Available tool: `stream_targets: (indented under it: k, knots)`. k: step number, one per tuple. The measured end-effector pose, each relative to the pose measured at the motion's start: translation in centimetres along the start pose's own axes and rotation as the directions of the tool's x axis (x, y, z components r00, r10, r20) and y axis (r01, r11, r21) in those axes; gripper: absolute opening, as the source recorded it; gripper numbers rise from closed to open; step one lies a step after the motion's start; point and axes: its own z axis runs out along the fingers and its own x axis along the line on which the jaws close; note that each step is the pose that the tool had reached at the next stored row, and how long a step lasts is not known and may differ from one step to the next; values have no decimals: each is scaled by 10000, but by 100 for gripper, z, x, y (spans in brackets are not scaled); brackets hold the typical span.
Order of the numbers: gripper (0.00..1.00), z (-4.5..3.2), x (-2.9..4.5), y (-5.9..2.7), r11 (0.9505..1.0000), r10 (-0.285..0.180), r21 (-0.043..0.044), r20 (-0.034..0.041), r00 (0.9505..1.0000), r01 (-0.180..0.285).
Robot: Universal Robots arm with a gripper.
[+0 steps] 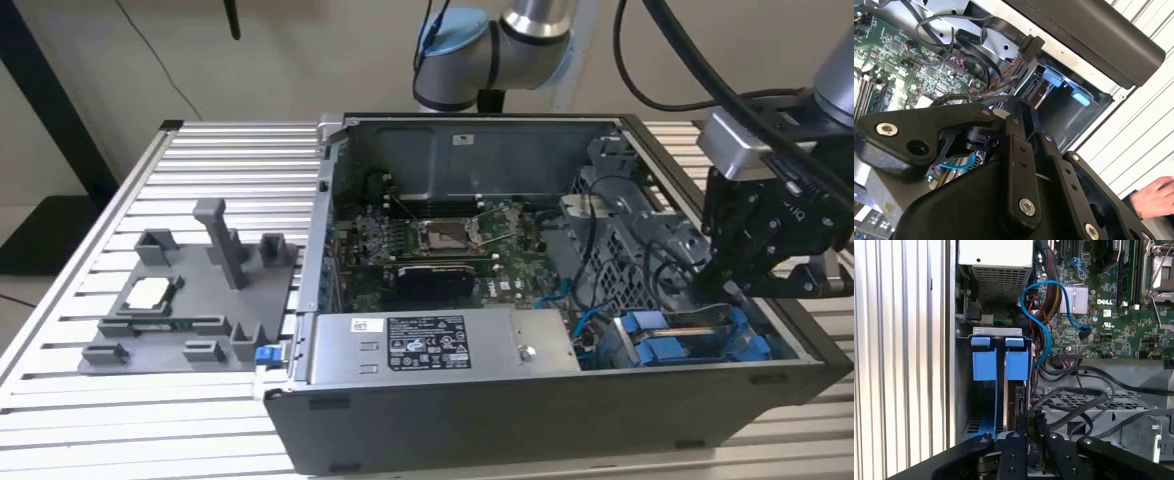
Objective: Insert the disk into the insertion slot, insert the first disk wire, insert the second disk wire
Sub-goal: 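Insert the first disk wire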
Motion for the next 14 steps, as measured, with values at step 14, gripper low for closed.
stream_targets:
  k: [14]
  knots:
    - [19,130,9,-36,9999,22,133,-44,10000,-21]
